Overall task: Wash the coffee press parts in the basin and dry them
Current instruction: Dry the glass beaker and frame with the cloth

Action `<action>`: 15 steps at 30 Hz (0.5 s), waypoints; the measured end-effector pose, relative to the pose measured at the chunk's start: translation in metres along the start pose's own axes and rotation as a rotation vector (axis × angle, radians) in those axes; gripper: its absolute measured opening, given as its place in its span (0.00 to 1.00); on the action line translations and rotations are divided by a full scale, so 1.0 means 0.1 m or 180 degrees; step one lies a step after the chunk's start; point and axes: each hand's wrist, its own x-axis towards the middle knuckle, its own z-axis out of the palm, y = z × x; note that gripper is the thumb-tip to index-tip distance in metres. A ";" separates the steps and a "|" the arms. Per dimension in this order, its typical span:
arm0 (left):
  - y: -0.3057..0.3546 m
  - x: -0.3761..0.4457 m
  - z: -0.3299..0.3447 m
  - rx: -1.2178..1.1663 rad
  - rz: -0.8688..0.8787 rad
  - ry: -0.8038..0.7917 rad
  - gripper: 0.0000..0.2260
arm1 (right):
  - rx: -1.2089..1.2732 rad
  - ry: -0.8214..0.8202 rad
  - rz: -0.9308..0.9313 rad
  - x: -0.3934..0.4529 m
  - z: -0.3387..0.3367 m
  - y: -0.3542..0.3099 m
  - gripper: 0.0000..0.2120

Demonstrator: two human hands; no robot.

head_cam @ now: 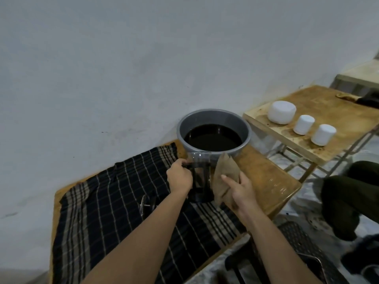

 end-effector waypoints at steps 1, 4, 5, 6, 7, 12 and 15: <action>0.00 0.00 -0.02 -0.0054 -0.0058 -0.0082 0.16 | -0.0112 0.0052 -0.0006 0.05 -0.06 0.00 0.16; -0.01 -0.01 -0.09 -0.0367 -0.0436 -0.0351 0.16 | -0.0921 0.0391 -0.0381 0.27 -0.20 -0.02 0.15; -0.02 -0.01 -0.10 -0.0449 -0.0532 -0.0432 0.17 | -0.1328 0.0434 -0.0460 0.38 -0.23 0.00 0.15; -0.03 -0.02 -0.11 -0.0497 -0.0607 -0.0517 0.17 | -0.1803 0.0439 -0.0443 0.47 -0.27 0.04 0.15; -0.04 -0.03 -0.11 -0.0544 -0.0685 -0.0618 0.17 | -0.2360 0.0395 -0.0386 0.56 -0.31 0.11 0.16; -0.10 -0.10 -0.10 -0.0594 -0.0836 -0.0928 0.18 | -0.4279 -0.0334 0.0268 0.75 -0.41 0.51 0.24; -0.13 -0.09 -0.15 -0.0553 -0.0829 -0.1050 0.17 | -0.4180 -0.0040 0.0178 0.76 -0.27 0.36 0.17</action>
